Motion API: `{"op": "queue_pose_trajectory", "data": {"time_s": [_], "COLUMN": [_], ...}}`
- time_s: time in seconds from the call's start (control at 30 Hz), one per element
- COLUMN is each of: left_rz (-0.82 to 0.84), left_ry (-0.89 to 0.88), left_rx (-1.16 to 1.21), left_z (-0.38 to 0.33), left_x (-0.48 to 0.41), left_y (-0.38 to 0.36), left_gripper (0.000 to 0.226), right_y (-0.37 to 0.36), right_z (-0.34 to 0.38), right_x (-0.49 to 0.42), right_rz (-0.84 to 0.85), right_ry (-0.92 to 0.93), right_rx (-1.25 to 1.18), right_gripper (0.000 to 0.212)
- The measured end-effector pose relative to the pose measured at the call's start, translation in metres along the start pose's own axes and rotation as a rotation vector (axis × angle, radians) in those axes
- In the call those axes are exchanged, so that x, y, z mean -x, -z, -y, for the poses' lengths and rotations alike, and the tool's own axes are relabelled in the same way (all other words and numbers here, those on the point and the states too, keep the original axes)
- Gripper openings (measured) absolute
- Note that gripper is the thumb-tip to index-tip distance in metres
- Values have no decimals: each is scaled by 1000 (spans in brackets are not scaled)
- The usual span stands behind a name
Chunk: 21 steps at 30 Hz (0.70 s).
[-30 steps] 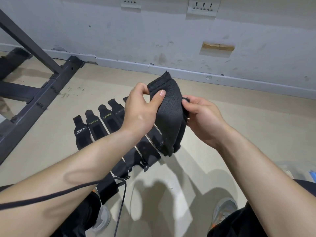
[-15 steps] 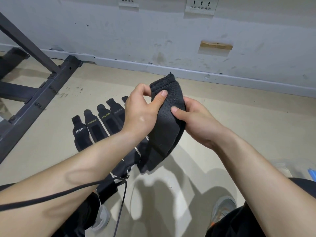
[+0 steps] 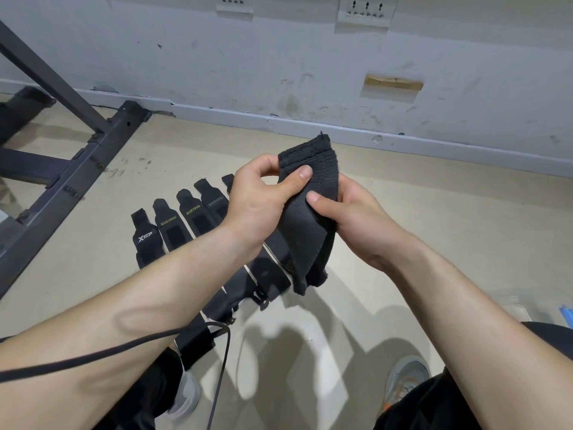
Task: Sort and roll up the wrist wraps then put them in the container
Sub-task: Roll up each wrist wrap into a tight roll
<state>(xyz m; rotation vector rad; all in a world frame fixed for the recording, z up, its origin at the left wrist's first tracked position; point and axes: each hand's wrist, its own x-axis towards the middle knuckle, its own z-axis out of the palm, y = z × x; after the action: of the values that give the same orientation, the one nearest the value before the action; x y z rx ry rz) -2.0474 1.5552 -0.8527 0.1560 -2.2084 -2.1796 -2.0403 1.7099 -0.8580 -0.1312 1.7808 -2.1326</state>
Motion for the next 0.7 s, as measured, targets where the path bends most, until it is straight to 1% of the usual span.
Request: {"op": "queue_pose_trajectory", "data": {"time_s": [0.07, 0.13, 0.2, 0.27, 0.3, 0.37, 0.43, 0.5, 0.53, 0.6, 0.67, 0.7], "left_rz": [8, -5, -47, -104, -102, -3, 197, 407, 481, 570, 615, 608], "left_ry": [10, 7, 1, 21, 28, 37, 93, 154, 164, 187, 233, 238], "left_rx": [47, 81, 68, -6, -41, -96, -133, -209, -255, -301, -340, -389], "left_z": [0, 0, 0, 2, 5, 12, 22, 33, 38, 46, 49, 51], "left_x": [0, 1, 2, 4, 4, 5, 4, 3, 3, 3, 5, 7], "left_y": [-1, -3, -6, -8, -8, -5, 1, 7, 9, 14, 14, 12], "left_gripper": [13, 20, 37, 57, 63, 68, 68, 62, 55, 49, 56, 61], "right_y": [-1, -3, -4, -3, -1, 4, 10, 15, 17, 21, 25, 27], "right_z": [0, 0, 1, 4, 6, 12, 18, 23, 25, 27, 28, 28], "right_x": [1, 1, 1, 1, 1, 1, 1, 1, 1, 0, -1, -2], "right_rz": [-32, -70, -98, -124, -138, -159, -181, -202, -213, -238, -266, -282], "right_ry": [31, 46, 51, 51, 48, 35, 7, -12, -17, -36, -57, -64], "right_rx": [2, -7, -28, -53, -78, -170, -290, -403, -452, -533, -590, -607], "right_gripper": [32, 32, 30, 28, 27, 26, 30, 33, 33, 32, 31, 30]}}
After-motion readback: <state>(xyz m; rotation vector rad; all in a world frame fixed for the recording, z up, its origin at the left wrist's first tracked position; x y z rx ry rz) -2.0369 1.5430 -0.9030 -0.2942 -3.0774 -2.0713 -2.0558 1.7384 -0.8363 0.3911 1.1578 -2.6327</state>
